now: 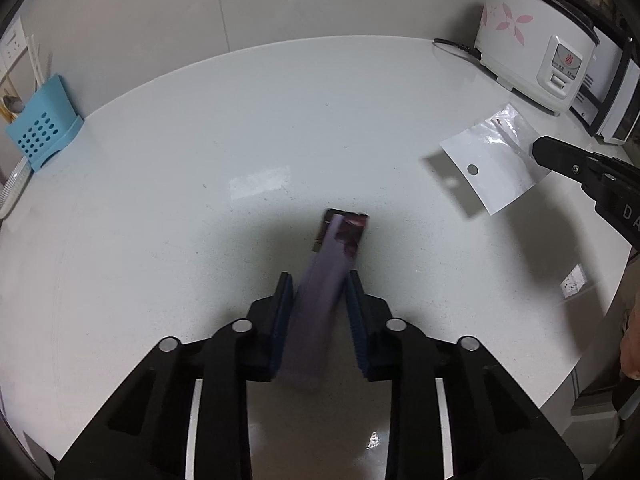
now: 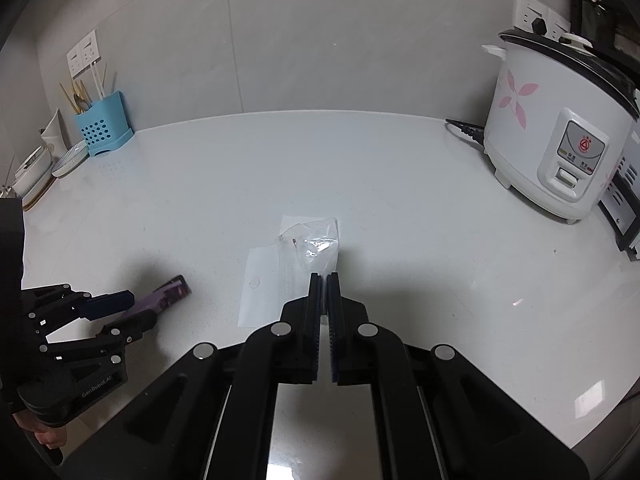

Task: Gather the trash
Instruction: 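Grasp the clear plastic bag with the right tool while the left tool grasps the purple strip, then carry the purple strip and clear bag down over the wastebasket with both tools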

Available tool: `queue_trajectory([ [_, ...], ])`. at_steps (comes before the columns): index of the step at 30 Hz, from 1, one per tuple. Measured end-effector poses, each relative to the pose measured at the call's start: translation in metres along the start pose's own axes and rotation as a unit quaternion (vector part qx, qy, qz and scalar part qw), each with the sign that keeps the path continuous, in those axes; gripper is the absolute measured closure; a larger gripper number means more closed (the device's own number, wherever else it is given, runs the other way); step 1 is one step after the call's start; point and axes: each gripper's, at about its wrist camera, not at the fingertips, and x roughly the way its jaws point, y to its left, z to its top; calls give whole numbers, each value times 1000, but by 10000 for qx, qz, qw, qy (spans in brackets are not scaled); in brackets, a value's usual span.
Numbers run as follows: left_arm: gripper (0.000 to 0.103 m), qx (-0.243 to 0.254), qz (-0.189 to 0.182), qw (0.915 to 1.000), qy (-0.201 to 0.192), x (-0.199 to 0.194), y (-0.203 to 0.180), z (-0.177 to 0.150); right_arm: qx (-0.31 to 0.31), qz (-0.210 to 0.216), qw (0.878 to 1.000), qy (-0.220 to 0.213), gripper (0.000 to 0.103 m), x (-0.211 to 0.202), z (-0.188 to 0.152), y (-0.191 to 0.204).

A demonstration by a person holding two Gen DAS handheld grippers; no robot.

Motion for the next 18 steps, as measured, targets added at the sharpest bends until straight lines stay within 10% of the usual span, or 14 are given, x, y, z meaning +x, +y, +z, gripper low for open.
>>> queue_trajectory([
  [18, 89, -353, 317, 9980, -426, -35, -2, -12, 21, 4, 10000, -50, 100, -18, -9, 3],
])
